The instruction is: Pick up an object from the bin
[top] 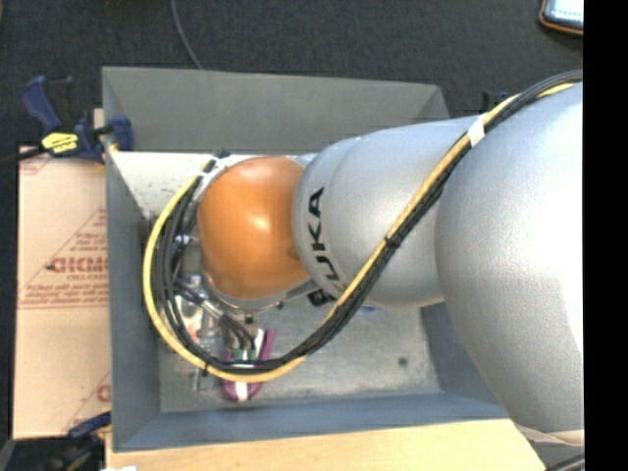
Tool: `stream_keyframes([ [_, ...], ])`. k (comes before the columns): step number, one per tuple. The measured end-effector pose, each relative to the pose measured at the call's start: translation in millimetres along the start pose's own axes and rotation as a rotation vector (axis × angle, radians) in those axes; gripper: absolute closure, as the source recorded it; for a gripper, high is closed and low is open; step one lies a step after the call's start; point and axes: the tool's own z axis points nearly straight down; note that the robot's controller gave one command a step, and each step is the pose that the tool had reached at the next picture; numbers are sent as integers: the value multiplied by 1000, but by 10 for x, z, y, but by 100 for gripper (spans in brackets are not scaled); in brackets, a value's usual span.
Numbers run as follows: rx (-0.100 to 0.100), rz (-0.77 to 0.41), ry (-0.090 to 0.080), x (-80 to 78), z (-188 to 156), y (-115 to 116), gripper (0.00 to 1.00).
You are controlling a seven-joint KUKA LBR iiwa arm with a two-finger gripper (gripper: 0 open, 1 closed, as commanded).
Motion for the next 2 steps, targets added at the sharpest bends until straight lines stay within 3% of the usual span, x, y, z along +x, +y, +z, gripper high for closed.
stream_keyframes([
  [1, -2, 5, -8, -24, -41, -11, 0],
  [2, -2, 471, -6, -324, 943, -9, 0],
])
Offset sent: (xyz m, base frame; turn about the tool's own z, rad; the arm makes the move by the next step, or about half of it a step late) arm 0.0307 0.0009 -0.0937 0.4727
